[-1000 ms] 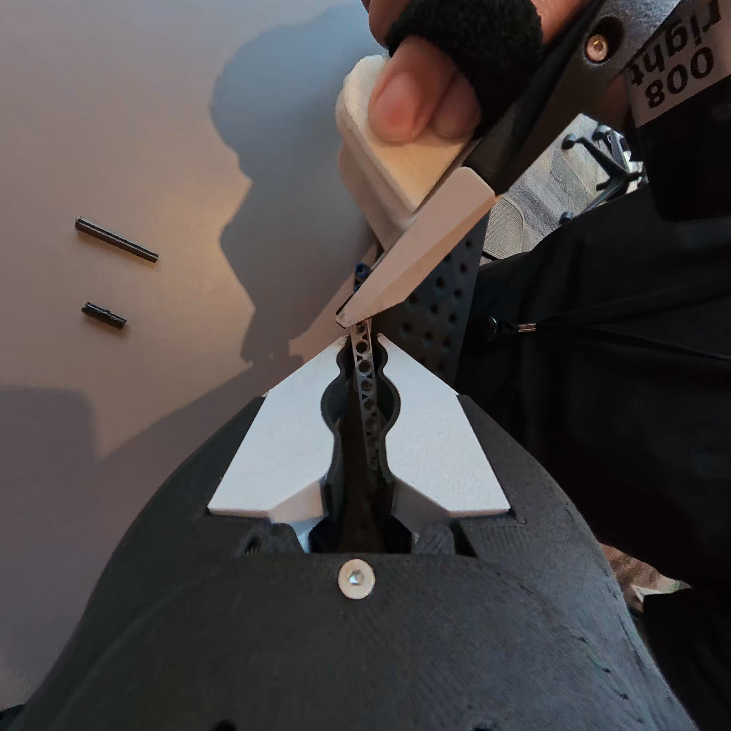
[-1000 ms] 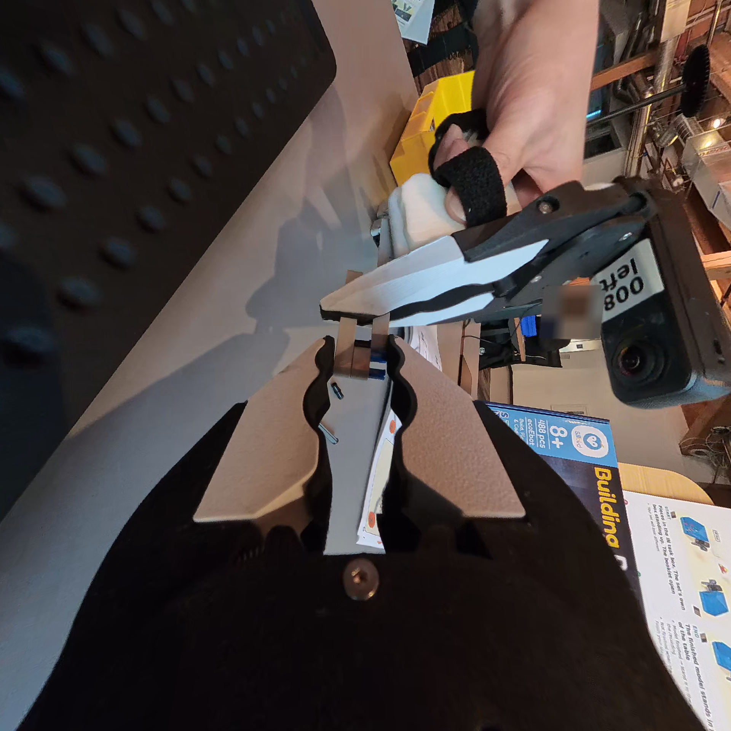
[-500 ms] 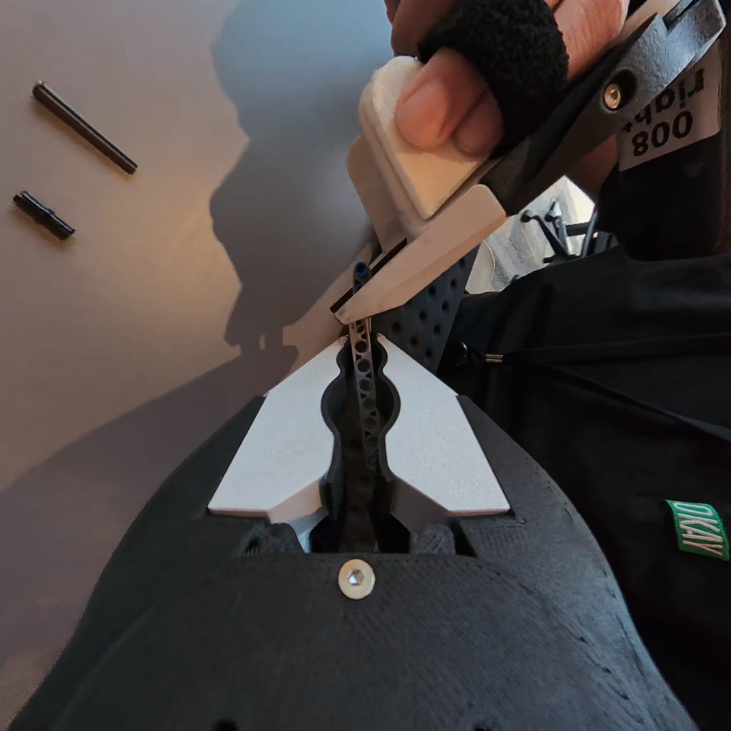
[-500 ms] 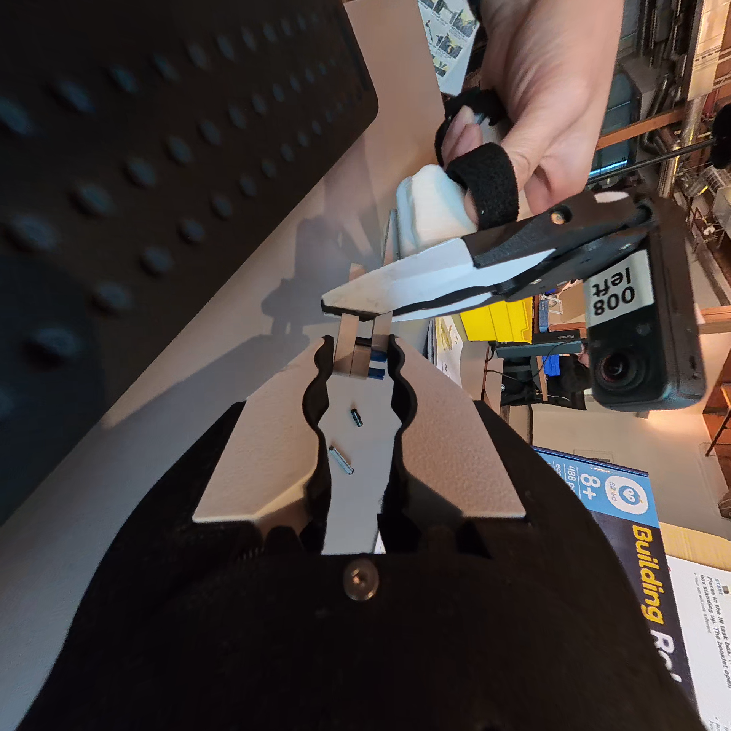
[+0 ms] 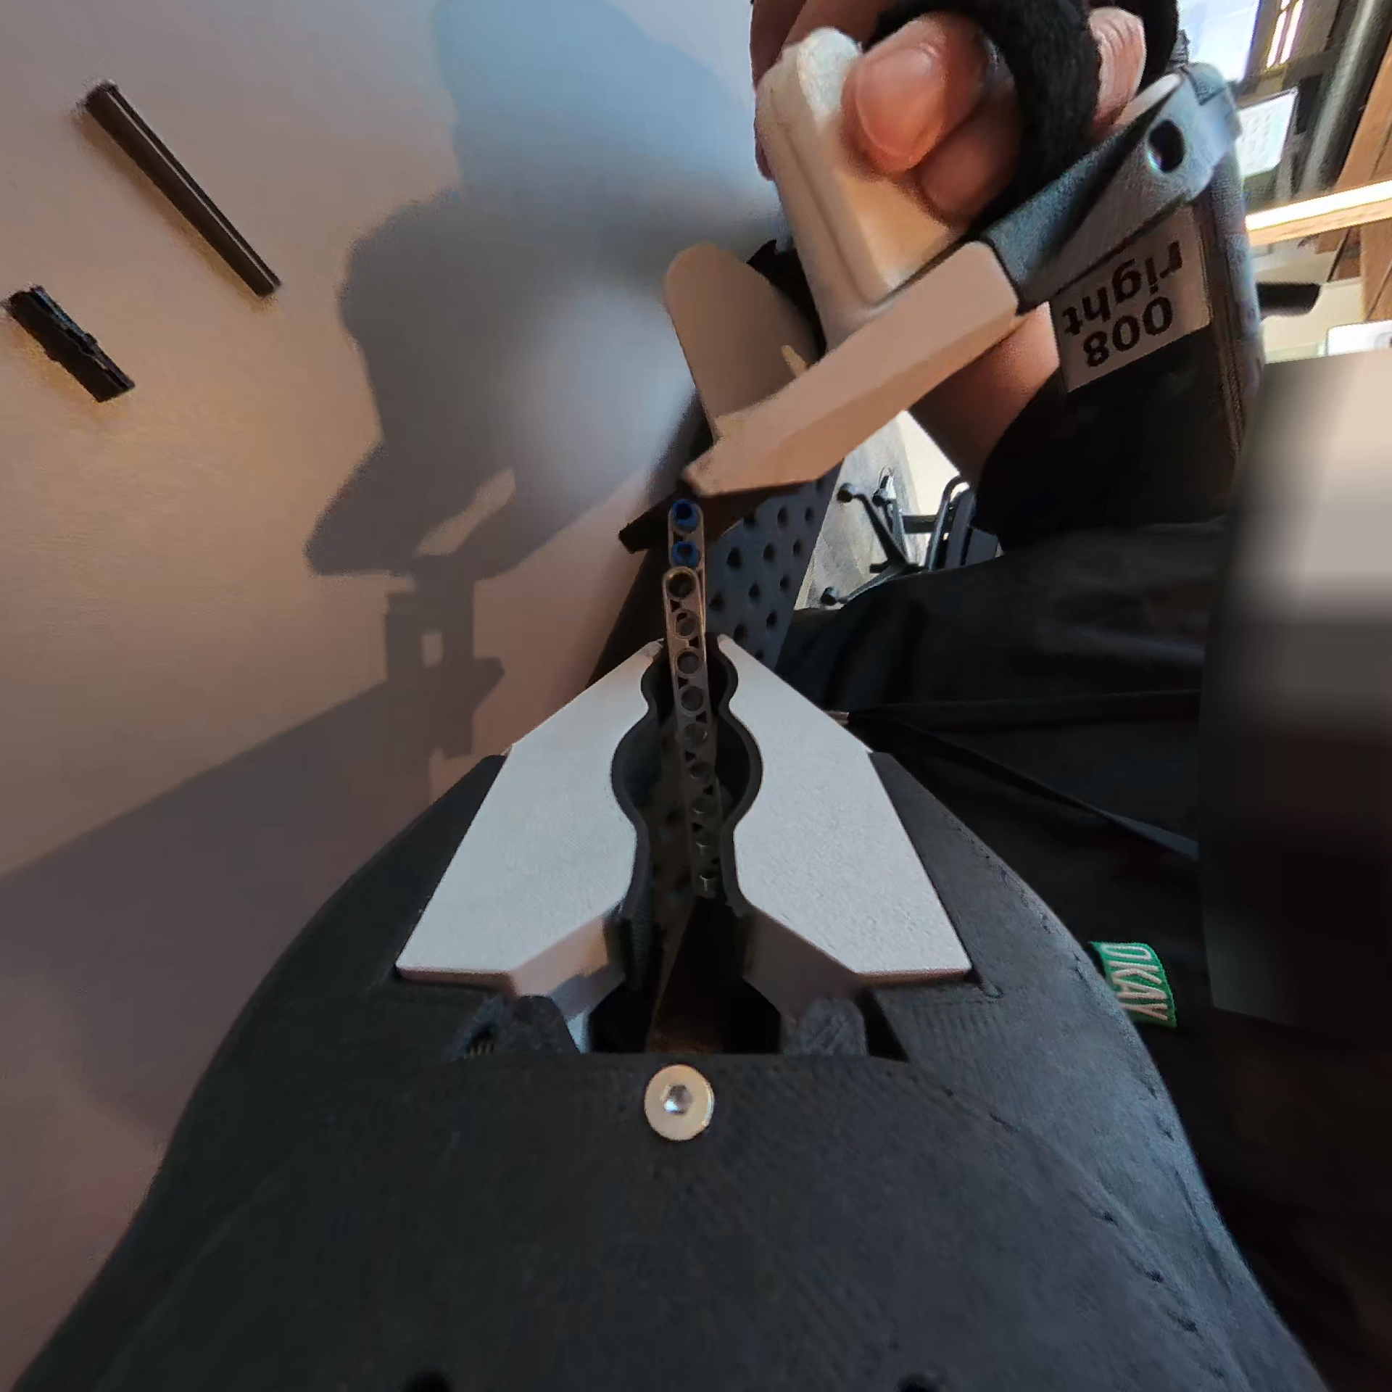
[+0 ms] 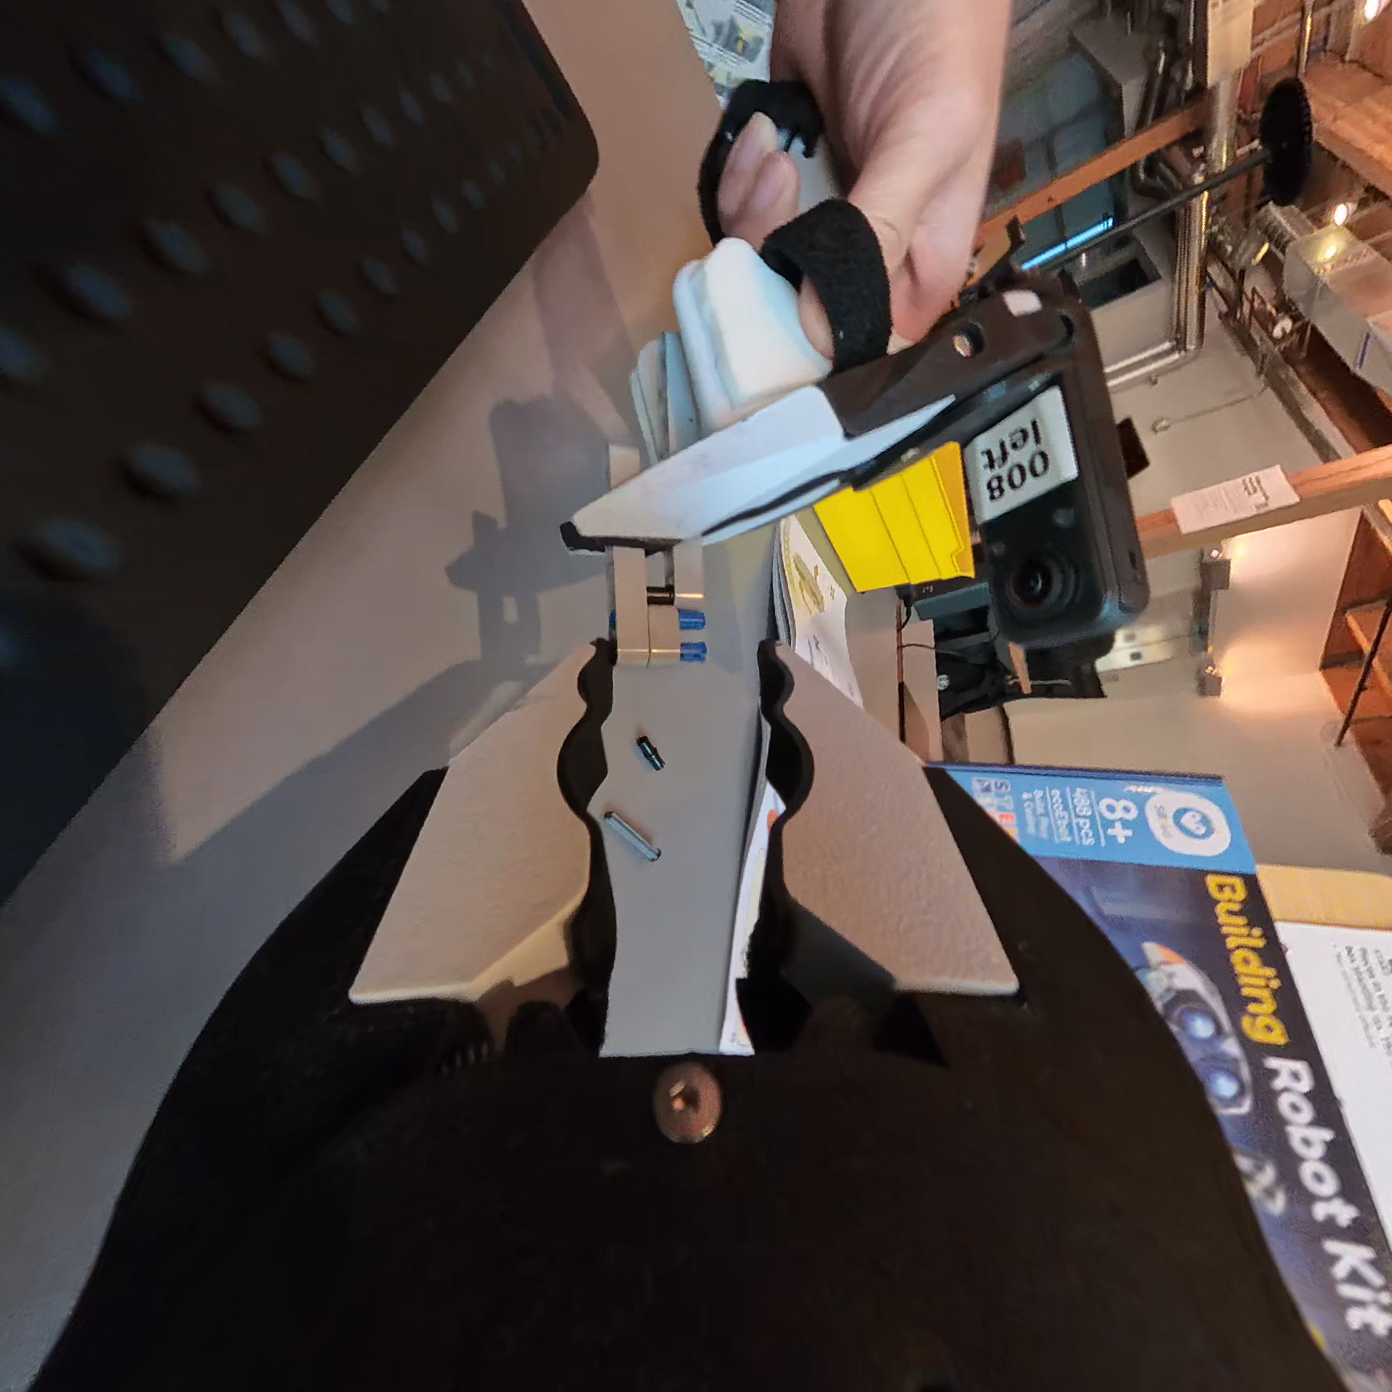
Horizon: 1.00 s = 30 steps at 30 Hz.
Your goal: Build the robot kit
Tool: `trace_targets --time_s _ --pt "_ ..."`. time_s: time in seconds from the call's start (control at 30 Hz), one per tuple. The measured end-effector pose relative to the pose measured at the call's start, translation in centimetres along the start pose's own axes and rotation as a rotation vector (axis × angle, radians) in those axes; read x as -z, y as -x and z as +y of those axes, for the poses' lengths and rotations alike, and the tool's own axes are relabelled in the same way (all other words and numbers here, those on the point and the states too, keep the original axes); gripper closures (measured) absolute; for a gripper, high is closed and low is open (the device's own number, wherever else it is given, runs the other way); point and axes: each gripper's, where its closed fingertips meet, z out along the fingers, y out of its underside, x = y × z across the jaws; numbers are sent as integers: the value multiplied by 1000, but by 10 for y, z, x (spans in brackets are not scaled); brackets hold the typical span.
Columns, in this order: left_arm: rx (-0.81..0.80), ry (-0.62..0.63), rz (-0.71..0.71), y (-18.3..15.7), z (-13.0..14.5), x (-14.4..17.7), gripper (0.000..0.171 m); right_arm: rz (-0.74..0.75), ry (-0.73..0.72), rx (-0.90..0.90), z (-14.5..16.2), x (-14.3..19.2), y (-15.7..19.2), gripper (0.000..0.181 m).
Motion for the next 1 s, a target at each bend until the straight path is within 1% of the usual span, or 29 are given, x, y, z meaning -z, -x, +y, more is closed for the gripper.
trace_targets --time_s 0.13,0.17,0.27,0.47,0.57,0.8,1.0 --pt "9 -31 38 -6 0 3 166 -9 -46 -183 -2 9 -7 134" --pt "3 -23 32 -7 3 4 166 -30 -68 -206 -6 12 -7 133" --pt "-6 -8 9 -6 6 4 166 -68 -94 -222 -17 10 -4 138" --pt "-56 60 -85 -1 9 2 166 -97 -30 -80 -19 -1 9 137" --pt "-90 82 -125 -3 9 1 166 -74 -23 -6 -24 -2 10 143" --pt "-120 121 -162 -5 14 -3 166 -71 -16 74 -27 -2 16 157" --pt "-159 153 -213 -3 16 -4 166 -83 -14 84 -28 -2 18 157"
